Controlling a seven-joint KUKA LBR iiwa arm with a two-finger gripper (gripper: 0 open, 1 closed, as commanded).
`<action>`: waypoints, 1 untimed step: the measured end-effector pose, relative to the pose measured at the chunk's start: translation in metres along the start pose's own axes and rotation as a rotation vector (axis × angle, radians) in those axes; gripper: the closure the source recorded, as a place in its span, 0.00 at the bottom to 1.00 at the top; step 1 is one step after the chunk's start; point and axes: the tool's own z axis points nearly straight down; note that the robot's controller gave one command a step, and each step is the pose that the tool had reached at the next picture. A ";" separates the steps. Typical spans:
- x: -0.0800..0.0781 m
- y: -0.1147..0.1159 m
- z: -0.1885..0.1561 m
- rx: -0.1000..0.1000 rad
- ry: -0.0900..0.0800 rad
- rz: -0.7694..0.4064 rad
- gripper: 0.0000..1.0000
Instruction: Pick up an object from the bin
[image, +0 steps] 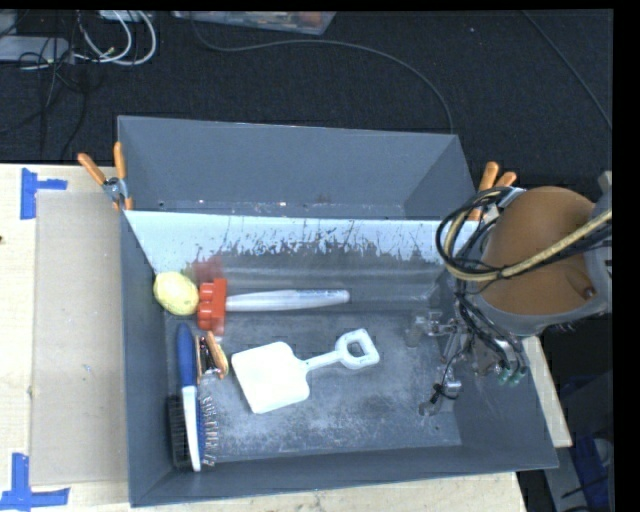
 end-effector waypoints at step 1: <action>-0.002 0.000 -0.004 0.001 -0.008 -0.003 0.00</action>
Offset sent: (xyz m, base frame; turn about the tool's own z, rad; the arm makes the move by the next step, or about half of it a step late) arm 0.0571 0.0797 -0.1044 -0.1959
